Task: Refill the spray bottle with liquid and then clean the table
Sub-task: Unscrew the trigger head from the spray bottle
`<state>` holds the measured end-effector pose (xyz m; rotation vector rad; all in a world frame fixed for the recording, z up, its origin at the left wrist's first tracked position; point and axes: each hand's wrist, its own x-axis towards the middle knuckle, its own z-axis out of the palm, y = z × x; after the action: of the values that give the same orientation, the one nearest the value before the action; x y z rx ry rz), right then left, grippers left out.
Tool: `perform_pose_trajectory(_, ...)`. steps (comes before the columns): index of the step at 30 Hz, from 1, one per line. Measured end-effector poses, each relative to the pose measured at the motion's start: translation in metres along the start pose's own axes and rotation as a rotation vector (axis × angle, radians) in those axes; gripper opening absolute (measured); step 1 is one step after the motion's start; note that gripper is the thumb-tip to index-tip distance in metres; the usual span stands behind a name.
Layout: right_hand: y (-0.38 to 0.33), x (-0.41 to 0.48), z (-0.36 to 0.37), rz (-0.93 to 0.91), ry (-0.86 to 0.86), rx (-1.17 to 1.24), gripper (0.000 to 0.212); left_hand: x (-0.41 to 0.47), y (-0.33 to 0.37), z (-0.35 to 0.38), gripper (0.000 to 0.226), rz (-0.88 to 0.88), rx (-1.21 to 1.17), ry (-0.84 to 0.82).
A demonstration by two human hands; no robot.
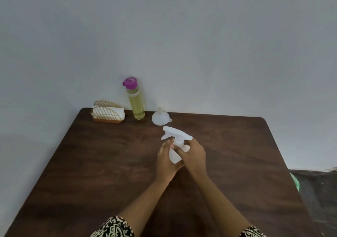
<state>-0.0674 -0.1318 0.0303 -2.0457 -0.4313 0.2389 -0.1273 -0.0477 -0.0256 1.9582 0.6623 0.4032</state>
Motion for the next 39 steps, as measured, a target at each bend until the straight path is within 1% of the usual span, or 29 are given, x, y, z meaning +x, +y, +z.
perform_pose_trajectory(3,-0.003,-0.041,0.007,0.032,-0.002,0.109,0.038,-0.035,-0.007,-0.017,0.080,-0.027,0.037,-0.021)
perform_pose_trajectory(6,-0.009,-0.083,0.014,0.060,0.009,0.205,0.035,-0.071,-0.019,-0.037,0.085,-0.032,-0.015,-0.073)
perform_pose_trajectory(9,-0.016,-0.121,0.023,0.066,0.030,0.250,0.032,-0.102,-0.032,-0.057,0.080,-0.019,-0.056,-0.110)
perform_pose_trajectory(14,-0.024,-0.166,0.033,0.067,0.030,0.315,0.030,-0.137,-0.034,-0.085,0.069,0.029,-0.123,-0.181)
perform_pose_trajectory(19,-0.026,-0.187,0.042,0.033,0.047,0.311,0.029,-0.155,-0.045,-0.102,0.071,-0.010,-0.108,-0.243)
perform_pose_trajectory(27,-0.022,-0.184,0.042,-0.059,0.043,0.220,0.019,-0.149,-0.047,-0.112,0.075,-0.052,-0.088,-0.300)
perform_pose_trajectory(29,-0.022,-0.183,0.041,-0.074,0.041,0.207,0.025,-0.149,-0.048,-0.112,0.077,-0.055,-0.080,-0.308)
perform_pose_trajectory(32,-0.020,-0.180,0.041,-0.093,0.025,0.190,0.034,-0.149,-0.049,-0.112,0.074,-0.057,-0.073,-0.311)
perform_pose_trajectory(34,-0.019,-0.176,0.036,-0.104,-0.041,0.200,0.035,-0.148,-0.050,-0.113,0.076,-0.067,-0.065,-0.315)
perform_pose_trajectory(35,-0.019,-0.173,0.032,-0.108,-0.105,0.220,0.032,-0.147,-0.050,-0.114,0.077,-0.074,-0.067,-0.327)
perform_pose_trajectory(38,-0.019,-0.159,0.016,-0.113,-0.375,0.227,0.019,-0.143,-0.050,-0.118,0.074,-0.090,-0.090,-0.381)
perform_pose_trajectory(39,-0.019,-0.154,0.012,-0.115,-0.453,0.209,0.019,-0.142,-0.049,-0.119,0.072,-0.089,-0.100,-0.394)
